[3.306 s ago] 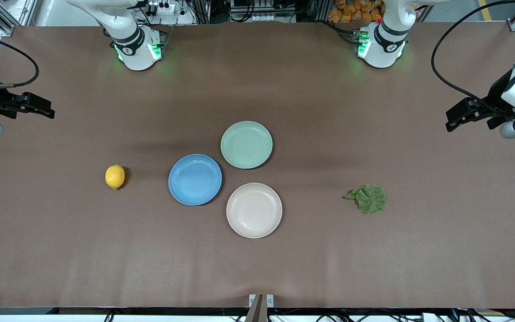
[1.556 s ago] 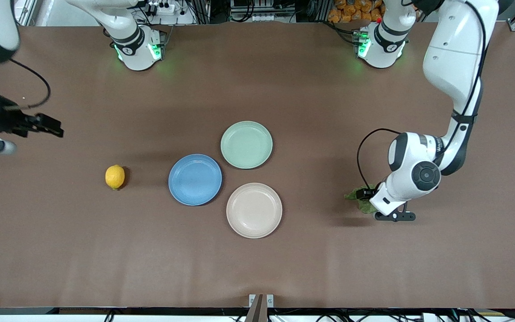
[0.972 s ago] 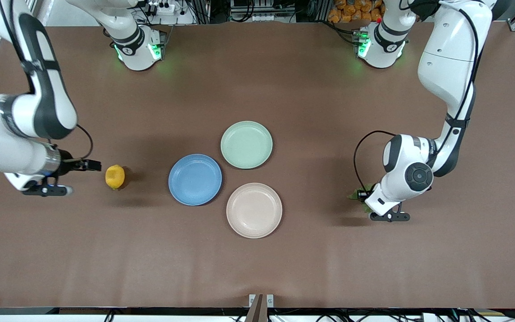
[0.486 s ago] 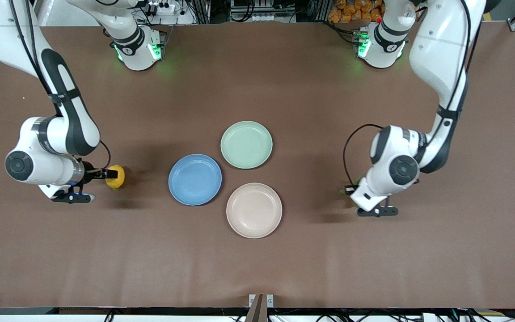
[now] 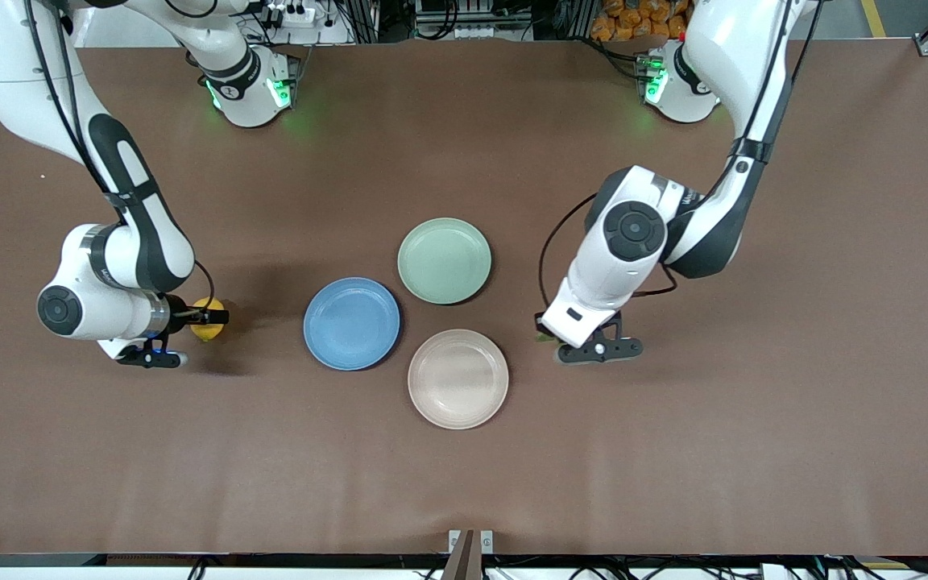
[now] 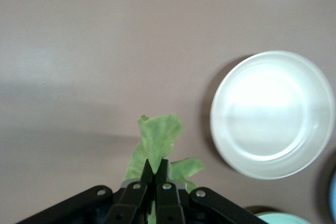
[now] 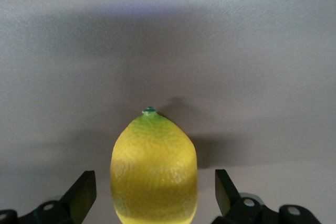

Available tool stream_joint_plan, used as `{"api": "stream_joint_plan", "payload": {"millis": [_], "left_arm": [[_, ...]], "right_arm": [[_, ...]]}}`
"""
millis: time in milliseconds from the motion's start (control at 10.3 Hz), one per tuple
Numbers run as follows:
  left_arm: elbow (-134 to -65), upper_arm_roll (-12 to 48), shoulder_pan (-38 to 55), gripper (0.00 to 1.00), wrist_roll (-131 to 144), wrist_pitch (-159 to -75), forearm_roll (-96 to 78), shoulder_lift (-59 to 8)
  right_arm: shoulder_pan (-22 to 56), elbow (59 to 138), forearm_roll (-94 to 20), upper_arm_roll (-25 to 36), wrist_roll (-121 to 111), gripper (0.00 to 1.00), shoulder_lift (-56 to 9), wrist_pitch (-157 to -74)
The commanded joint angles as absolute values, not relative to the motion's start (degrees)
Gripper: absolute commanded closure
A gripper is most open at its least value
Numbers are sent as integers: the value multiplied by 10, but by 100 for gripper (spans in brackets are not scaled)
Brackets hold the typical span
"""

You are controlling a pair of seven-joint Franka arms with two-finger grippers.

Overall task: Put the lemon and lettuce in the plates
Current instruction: 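Carry the lettuce onto the cream plate while the right gripper grasps the lemon, then release the lettuce while the right gripper carries the lemon over the blue plate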

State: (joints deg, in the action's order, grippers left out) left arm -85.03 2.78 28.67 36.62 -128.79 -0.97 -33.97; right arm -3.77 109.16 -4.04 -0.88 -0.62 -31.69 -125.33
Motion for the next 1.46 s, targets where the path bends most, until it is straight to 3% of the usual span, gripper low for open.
{"api": "stream_joint_plan", "payload": {"millis": [0,292,486,583,778,1069,1361], "left_arm": [[-779,33,297,100,374,-1385,-76,-416],[-777,39,333,100,391,-1563,-122,-475],[-778,40,346,100,394,-1592,-123,-507],[-782,39,354,94,392,-1593,-120,-514],[-795,33,353,0,388,-1590,-114,-504],[-792,33,343,0,389,-1538,-105,-449],[-794,33,290,0,388,-1335,-96,-326]], "right_arm": [[-45,1092,-52,-14,-15,61,-318,-1258],[-37,1086,-52,-14,-16,100,-309,-1246],[-14,1036,-55,-15,2,100,-302,-1176],[2,1001,-57,-16,49,100,-306,-1141],[32,963,-62,-42,141,100,-315,-1134],[52,904,-85,-96,261,100,-358,-1140],[70,902,-85,-127,339,100,-390,-1182]]}}
